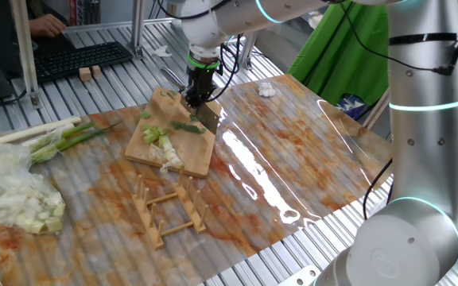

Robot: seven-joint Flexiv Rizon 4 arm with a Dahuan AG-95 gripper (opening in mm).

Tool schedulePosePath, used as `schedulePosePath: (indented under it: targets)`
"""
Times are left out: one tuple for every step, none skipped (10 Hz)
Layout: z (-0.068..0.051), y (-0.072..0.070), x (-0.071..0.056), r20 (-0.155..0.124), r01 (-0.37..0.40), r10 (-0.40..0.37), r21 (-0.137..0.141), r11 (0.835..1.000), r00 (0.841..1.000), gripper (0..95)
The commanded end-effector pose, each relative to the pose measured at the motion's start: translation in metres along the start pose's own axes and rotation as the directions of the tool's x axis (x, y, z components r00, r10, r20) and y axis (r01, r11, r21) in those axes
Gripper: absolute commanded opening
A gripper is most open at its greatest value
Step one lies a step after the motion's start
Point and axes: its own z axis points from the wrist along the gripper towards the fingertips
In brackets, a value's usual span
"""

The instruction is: Chop the scallions

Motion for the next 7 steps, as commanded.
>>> schedulePosePath:
  targets:
    - [-0.004, -0.002, -0.001, 0.001, 0.011, -0.011, 0.000, 1.000, 1.000, 0.0]
    - [-0.004, -0.003, -0.001, 0.003, 0.015, -0.015, 0.000, 1.000, 1.000, 0.0]
    - [-0.004, -0.004, -0.001, 0.005, 0.017, -0.017, 0.002, 1.000, 1.000, 0.0]
    - [-0.005, -0.004, -0.001, 0.004, 0.015, -0.015, 0.002, 1.000, 1.000, 0.0]
    - [-0.004, -0.006, -0.002, 0.004, 0.015, -0.015, 0.001, 1.000, 1.000, 0.0]
    - [-0.001, -0.007, -0.002, 0.004, 0.015, -0.015, -0.002, 1.000, 1.000, 0.0]
    - [0.006, -0.007, -0.004, 0.005, 0.015, -0.015, -0.011, 1.000, 1.000, 0.0]
